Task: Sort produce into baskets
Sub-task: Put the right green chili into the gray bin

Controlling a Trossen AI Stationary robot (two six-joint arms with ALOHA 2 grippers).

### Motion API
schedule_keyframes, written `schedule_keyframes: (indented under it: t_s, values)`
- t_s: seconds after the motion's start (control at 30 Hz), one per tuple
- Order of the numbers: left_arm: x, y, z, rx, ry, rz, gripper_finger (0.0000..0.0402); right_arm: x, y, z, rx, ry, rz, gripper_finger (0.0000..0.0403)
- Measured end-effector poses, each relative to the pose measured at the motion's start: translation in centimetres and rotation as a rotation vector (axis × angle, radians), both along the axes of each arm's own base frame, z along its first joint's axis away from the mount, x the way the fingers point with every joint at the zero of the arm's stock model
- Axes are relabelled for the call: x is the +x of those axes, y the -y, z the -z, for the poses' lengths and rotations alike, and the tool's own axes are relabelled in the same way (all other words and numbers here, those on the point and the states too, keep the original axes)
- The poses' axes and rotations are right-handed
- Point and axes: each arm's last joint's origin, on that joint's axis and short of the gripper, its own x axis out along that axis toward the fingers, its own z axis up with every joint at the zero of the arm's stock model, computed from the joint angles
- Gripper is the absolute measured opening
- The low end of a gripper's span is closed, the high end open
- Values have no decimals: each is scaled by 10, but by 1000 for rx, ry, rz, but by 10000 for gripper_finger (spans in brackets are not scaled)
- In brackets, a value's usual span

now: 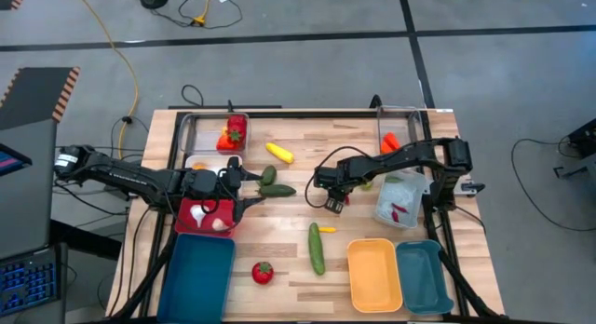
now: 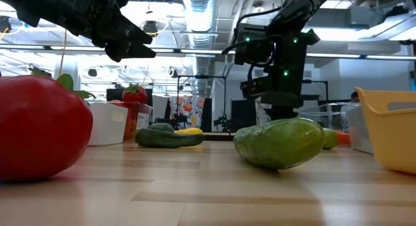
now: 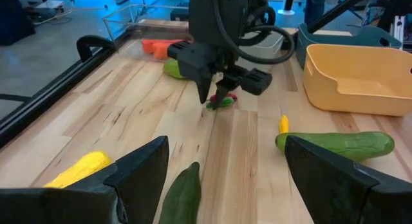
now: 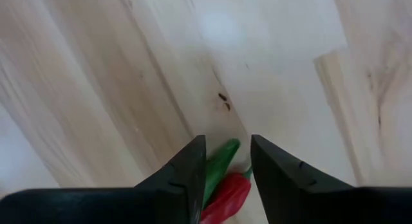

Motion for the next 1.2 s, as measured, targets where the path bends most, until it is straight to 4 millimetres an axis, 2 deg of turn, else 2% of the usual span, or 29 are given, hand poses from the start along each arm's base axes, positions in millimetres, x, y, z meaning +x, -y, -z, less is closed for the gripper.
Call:
schedule_keyframes:
  t_s: [0.43,0.77,0.97,1.2]
  values:
    - [0,0,0,-1,0,0,297,-5,-3,1,22,-49,22,101]
    - [0,0,0,-1,-1,-1,297,-4,-3,0,35,-32,20,97]
    - [0,0,0,-1,-1,0,297,-1,-3,0,34,-2,21,123]
    - [0,0,0,-1,-1,-1,297,-1,-3,0,35,-3,20,201]
